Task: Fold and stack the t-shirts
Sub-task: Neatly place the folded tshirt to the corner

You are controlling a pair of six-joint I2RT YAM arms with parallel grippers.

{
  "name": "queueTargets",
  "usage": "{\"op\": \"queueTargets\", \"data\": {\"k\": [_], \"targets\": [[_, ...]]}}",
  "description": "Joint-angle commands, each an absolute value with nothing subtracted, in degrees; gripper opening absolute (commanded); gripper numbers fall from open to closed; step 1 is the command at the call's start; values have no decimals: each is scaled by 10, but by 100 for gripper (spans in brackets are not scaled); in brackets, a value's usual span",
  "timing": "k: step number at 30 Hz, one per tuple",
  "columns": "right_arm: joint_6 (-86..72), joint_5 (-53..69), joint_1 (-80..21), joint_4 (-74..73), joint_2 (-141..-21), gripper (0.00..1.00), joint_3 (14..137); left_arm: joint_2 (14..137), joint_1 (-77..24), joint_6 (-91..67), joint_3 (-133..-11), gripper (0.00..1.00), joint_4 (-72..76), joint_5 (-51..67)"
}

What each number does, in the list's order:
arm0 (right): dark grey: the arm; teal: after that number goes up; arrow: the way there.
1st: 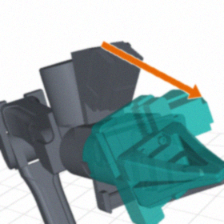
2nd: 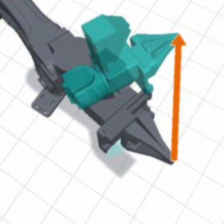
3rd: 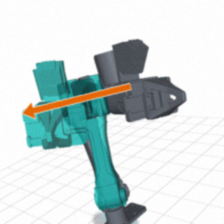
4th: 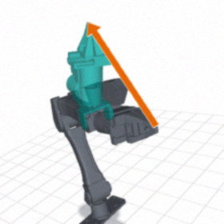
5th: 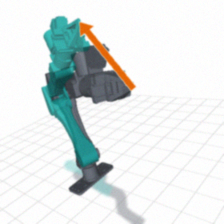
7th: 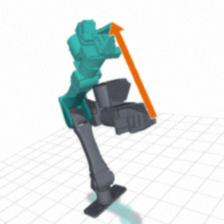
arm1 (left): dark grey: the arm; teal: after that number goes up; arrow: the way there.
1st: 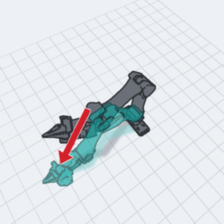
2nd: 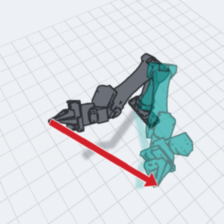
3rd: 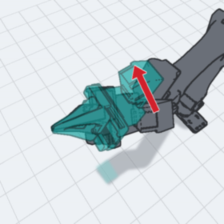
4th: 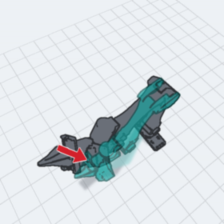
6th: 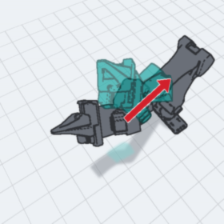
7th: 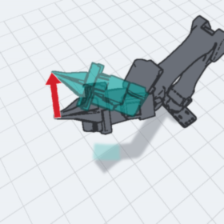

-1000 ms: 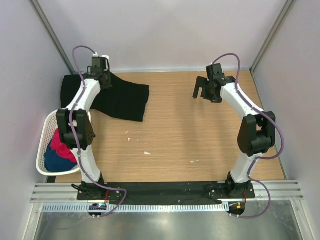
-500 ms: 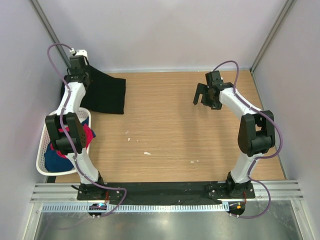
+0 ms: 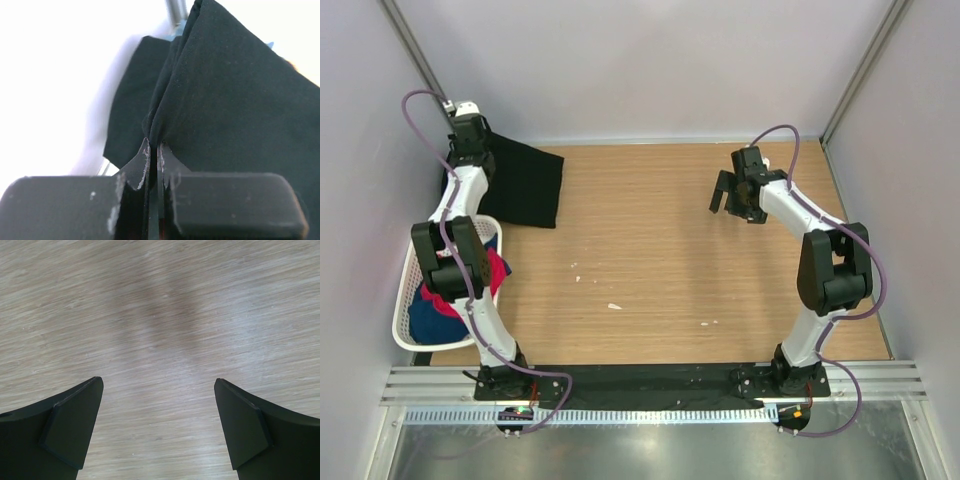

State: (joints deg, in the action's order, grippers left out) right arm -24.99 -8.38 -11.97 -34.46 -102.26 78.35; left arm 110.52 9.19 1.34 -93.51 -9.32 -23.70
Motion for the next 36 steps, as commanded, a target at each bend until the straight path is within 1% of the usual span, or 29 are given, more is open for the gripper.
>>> {"op": "queueTargets", "data": {"k": [1, 3, 8, 16, 19, 22, 23, 24, 27, 28, 29, 33, 34, 35, 36], "targets": [[-265, -111, -118, -324, -1003, 100, 783, 1104, 105, 4, -958, 0, -10, -313], [-265, -108, -119, -320, -1005, 100, 779, 1106, 117, -13, -960, 0, -5, -330], [-269, -104, -119, -318, -1012, 100, 773, 1112, 145, -20, -962, 0, 13, -330], [-269, -103, -119, -340, -1026, 100, 799, 1141, 168, -2, -955, 0, 55, -307], [-268, -104, -119, -350, -1030, 100, 814, 1151, 179, -8, -962, 0, 54, -271], [-273, -99, -119, -352, -1030, 100, 821, 1168, 184, -21, -975, 0, 41, -274], [-275, -97, -119, -352, -1028, 100, 822, 1172, 185, -30, -981, 3, 37, -285], [-276, -94, -118, -352, -1028, 100, 822, 1171, 185, -34, -982, 9, 33, -304], [-278, -80, -119, -349, -1020, 100, 820, 1164, 188, -56, -974, 61, 27, -333], [-276, -75, -118, -346, -1018, 100, 819, 1156, 188, -66, -971, 80, 23, -354], [-274, -63, -119, -337, -1014, 100, 817, 1152, 192, -74, -966, 85, 19, -356], [-267, -38, -119, -321, -997, 100, 816, 1125, 194, -114, -943, 94, -15, -306], [-267, -34, -119, -321, -994, 99, 817, 1120, 193, -133, -940, 97, -39, -254], [-267, -33, -119, -318, -991, 100, 817, 1100, 193, -143, -933, 100, -47, -232], [-265, -30, -119, -316, -986, 100, 816, 1089, 192, -179, -909, 100, -60, -209]]}}
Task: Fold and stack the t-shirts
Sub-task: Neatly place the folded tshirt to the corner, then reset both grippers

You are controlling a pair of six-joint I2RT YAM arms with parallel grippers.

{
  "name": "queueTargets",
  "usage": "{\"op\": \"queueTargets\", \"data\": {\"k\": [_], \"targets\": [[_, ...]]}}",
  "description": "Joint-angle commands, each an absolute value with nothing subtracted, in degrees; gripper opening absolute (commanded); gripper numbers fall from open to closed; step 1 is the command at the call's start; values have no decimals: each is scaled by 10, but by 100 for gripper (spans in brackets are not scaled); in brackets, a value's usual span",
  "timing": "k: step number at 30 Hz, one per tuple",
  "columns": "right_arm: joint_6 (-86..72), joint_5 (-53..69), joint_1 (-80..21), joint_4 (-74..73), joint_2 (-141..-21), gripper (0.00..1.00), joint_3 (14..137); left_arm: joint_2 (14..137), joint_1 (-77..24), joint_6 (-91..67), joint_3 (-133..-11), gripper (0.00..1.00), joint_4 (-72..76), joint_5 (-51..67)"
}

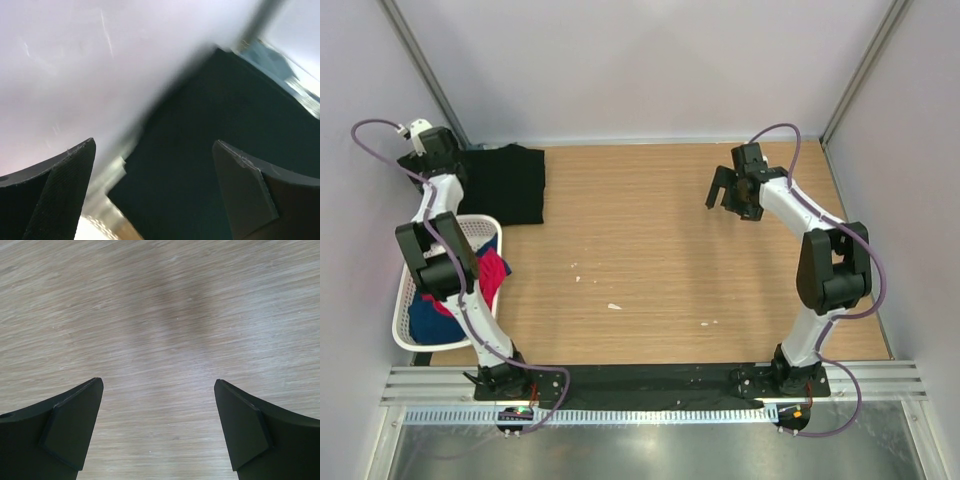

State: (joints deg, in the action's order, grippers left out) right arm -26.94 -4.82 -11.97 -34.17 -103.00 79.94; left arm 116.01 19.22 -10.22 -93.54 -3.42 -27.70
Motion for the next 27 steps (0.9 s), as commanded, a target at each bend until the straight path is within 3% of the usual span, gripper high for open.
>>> {"op": "queueTargets", "data": {"k": [1, 5, 12, 17, 27], "targets": [[-265, -28, -119, -316, -982, 100, 815, 1074, 192, -195, -897, 100, -63, -180], [-238, -26, -119, -316, -928, 100, 836, 990, 171, -236, -821, 100, -76, -24], [-237, -71, -119, -256, -781, 100, 826, 847, 43, -269, -752, 100, -160, 84], [-238, -99, -119, -265, -697, 100, 809, 804, -94, -176, -770, 100, -296, 64], [-264, -135, -119, -235, -530, 100, 680, 619, -107, -229, -673, 100, -328, -12]]}}
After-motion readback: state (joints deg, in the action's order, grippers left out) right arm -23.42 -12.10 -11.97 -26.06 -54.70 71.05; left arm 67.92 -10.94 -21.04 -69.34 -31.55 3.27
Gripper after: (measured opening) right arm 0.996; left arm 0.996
